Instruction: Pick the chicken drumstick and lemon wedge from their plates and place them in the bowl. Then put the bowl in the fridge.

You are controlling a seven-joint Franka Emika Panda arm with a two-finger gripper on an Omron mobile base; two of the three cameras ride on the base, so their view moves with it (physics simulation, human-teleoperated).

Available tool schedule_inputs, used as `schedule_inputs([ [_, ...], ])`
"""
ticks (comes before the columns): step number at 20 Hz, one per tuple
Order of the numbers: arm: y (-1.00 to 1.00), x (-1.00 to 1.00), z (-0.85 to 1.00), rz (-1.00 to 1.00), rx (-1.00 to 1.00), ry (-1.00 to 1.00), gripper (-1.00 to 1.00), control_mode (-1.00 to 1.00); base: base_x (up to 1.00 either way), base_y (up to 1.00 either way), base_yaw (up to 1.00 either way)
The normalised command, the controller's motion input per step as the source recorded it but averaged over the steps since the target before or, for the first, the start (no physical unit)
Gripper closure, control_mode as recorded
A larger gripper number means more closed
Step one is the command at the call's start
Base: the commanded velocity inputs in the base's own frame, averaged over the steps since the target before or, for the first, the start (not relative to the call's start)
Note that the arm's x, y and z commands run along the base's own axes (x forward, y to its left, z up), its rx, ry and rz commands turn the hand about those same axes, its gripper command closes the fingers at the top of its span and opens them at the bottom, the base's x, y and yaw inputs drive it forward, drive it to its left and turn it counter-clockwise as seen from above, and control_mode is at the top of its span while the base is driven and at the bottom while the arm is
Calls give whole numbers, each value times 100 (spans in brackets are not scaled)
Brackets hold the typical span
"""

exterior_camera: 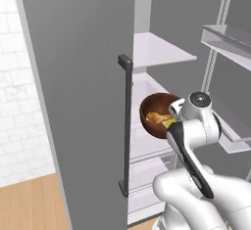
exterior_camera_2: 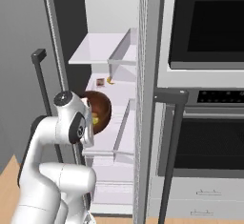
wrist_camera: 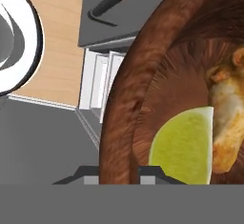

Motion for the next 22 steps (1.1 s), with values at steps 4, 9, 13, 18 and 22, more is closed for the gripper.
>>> schedule_inputs([
  [4,-48,91,0,0,1,0,100,-100,0,0,0],
  [9,-4,91,0,1,2,1,100,-100,0,0,0],
  [13,8,76,0,0,3,10,100,-100,0,0,0],
  [18,2,76,0,0,0,8,100,-100,0,0,0],
  [22,0,58,-3,0,0,8,100,-100,0,0,0],
])
